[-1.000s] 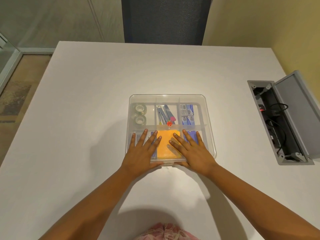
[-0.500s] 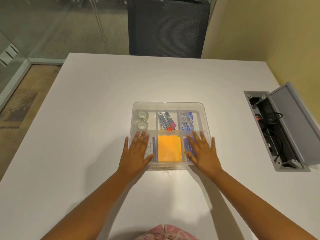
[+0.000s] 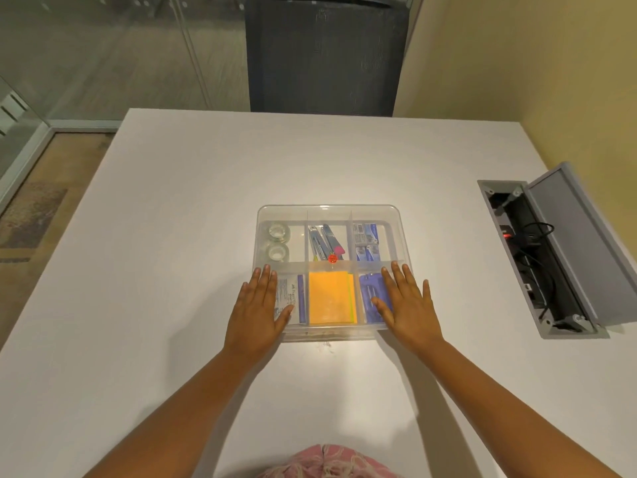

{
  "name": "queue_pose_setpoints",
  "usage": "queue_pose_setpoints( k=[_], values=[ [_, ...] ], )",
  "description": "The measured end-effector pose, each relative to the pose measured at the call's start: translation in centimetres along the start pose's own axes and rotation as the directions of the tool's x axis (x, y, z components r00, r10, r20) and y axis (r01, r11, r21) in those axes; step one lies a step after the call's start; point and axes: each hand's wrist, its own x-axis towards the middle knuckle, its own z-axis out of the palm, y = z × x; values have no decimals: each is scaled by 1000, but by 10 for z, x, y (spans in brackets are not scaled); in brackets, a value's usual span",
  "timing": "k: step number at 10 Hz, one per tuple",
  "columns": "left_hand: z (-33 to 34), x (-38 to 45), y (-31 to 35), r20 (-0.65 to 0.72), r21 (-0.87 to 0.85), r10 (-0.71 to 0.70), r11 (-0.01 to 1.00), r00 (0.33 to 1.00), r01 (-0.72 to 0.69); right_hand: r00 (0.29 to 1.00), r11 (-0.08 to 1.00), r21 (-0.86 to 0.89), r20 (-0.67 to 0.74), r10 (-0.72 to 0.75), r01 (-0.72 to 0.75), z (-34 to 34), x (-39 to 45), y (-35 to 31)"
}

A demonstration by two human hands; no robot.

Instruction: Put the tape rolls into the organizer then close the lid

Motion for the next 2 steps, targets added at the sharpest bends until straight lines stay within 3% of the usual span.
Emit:
queue_pose_setpoints(
  k=[2],
  values=[
    [-16,6,10,-140,6,-8,1000,990,9,999,1000,-5,-36,24,-24,-16,5,-3]
  ],
)
